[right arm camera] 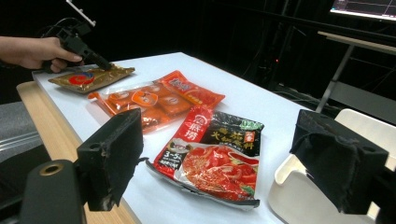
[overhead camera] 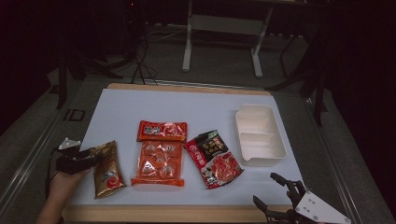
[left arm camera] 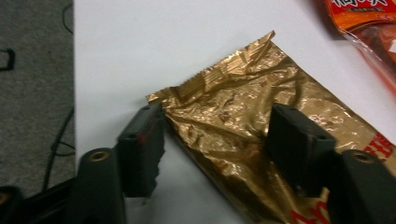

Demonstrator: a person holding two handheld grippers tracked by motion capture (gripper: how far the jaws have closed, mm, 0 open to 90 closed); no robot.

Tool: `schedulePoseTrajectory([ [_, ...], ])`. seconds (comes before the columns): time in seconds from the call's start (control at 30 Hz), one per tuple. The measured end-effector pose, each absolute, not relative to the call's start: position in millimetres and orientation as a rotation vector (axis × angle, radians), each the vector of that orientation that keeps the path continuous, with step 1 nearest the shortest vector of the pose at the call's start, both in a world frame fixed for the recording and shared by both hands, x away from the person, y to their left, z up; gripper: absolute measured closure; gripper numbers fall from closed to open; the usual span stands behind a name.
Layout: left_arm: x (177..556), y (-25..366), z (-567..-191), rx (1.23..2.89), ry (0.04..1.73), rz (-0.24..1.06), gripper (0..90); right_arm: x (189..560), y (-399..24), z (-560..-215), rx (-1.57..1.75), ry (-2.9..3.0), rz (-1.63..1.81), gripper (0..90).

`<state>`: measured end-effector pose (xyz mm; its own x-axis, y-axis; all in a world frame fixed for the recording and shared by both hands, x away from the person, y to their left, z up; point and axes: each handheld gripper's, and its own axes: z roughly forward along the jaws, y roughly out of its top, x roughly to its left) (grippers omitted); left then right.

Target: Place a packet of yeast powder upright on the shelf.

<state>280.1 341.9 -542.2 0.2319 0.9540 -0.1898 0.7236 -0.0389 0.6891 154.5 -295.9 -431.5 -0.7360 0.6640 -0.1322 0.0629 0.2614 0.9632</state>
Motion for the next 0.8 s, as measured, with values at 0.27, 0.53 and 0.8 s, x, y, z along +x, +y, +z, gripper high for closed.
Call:
schedulePoseTrajectory([
  [0.27,282.2,320.5,-534.8,2.002,1.526,0.516,89.6,154.1,-295.3,-431.4,0.649,2.02,1.499,16.4],
  [0.53,275.3,317.4,-533.5,2.003,1.466,0.621,90.0,154.5,-297.5,-431.2,0.648,2.015,1.507,16.4],
  [0.8,269.3,320.2,-515.3,1.916,1.436,0.652,90.0,153.8,-296.4,-430.8,0.639,2.021,1.503,16.5],
])
